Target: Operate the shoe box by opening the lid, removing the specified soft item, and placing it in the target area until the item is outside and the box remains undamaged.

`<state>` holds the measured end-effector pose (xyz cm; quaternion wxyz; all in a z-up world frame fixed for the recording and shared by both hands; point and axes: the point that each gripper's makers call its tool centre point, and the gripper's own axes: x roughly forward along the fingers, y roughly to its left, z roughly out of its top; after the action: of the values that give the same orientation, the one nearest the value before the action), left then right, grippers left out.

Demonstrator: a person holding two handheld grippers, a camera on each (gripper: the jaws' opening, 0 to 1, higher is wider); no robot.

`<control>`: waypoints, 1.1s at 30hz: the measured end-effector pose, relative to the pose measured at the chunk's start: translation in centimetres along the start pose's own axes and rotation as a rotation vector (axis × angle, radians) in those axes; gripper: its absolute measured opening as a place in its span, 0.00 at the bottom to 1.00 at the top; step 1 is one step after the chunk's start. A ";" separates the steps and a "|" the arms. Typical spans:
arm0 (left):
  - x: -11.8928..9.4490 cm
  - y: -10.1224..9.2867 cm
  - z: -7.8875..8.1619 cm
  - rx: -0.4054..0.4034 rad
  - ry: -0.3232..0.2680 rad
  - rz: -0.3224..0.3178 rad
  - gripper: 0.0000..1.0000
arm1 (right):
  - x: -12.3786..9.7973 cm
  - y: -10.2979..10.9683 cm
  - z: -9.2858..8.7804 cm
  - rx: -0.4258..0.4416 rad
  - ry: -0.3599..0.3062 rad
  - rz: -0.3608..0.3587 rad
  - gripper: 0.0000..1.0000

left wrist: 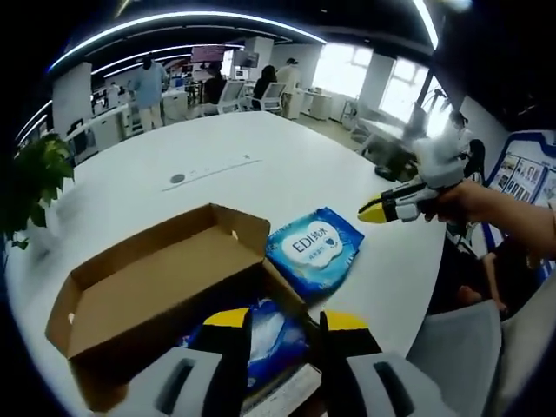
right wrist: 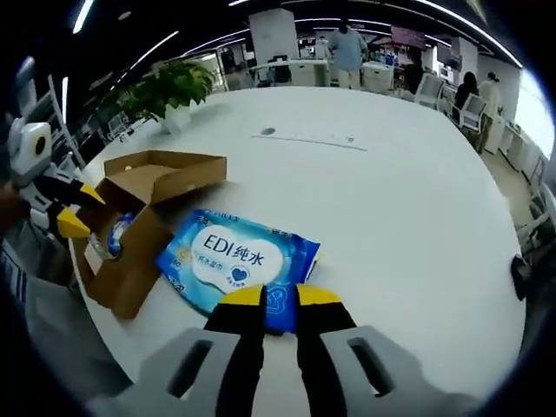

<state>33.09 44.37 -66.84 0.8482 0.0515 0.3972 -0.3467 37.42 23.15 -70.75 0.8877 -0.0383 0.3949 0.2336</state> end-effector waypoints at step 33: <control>0.0 3.1 -5.4 0.167 0.135 -0.089 0.26 | -0.3 15.1 4.2 -0.408 0.031 0.317 0.11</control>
<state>31.59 48.64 -71.09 0.7961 0.1273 0.4250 -0.4116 33.35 37.53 -65.91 0.8078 -0.1576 0.3542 0.4440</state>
